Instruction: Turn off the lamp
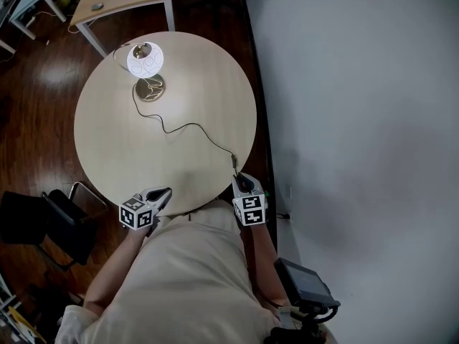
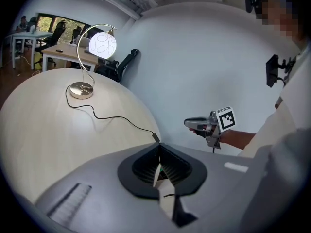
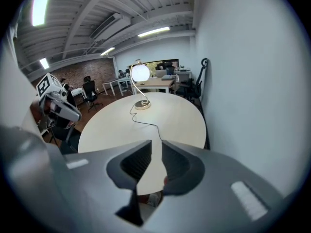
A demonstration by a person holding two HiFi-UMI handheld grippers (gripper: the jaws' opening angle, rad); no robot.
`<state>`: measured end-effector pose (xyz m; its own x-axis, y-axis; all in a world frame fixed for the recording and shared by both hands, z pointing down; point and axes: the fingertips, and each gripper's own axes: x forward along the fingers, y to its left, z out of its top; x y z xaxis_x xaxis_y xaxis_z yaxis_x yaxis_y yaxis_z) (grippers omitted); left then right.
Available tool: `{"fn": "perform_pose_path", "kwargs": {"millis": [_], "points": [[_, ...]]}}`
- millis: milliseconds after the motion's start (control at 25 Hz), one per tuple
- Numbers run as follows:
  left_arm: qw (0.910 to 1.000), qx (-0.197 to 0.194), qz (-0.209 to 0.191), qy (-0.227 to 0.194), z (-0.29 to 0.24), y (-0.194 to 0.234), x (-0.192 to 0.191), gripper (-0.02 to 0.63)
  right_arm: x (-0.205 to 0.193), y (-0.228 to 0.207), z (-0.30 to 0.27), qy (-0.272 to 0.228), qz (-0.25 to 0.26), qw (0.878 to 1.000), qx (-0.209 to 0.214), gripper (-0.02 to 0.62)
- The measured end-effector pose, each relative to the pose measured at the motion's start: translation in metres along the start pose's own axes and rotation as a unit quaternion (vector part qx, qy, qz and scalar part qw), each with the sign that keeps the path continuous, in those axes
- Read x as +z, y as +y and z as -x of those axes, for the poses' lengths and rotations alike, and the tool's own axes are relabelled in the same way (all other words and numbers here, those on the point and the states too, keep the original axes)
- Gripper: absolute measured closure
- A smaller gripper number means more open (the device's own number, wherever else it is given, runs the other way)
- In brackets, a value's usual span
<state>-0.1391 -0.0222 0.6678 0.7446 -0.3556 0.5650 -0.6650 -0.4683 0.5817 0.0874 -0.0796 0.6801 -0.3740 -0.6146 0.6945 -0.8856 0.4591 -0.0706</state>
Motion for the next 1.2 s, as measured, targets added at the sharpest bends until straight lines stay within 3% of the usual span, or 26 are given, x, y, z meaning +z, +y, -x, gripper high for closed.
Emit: {"fn": "perform_pose_path", "kwargs": {"millis": [480,1200], "points": [[0.9988,0.046,0.013,0.003,-0.010,-0.003,0.011,0.601,-0.056,-0.039,-0.036,0.065,-0.032,0.997,-0.006,0.526],[0.9981,0.061,0.011,0.002,-0.021,-0.016,0.030,0.601,-0.069,-0.064,-0.063,0.099,-0.044,0.994,0.008,0.526]]}}
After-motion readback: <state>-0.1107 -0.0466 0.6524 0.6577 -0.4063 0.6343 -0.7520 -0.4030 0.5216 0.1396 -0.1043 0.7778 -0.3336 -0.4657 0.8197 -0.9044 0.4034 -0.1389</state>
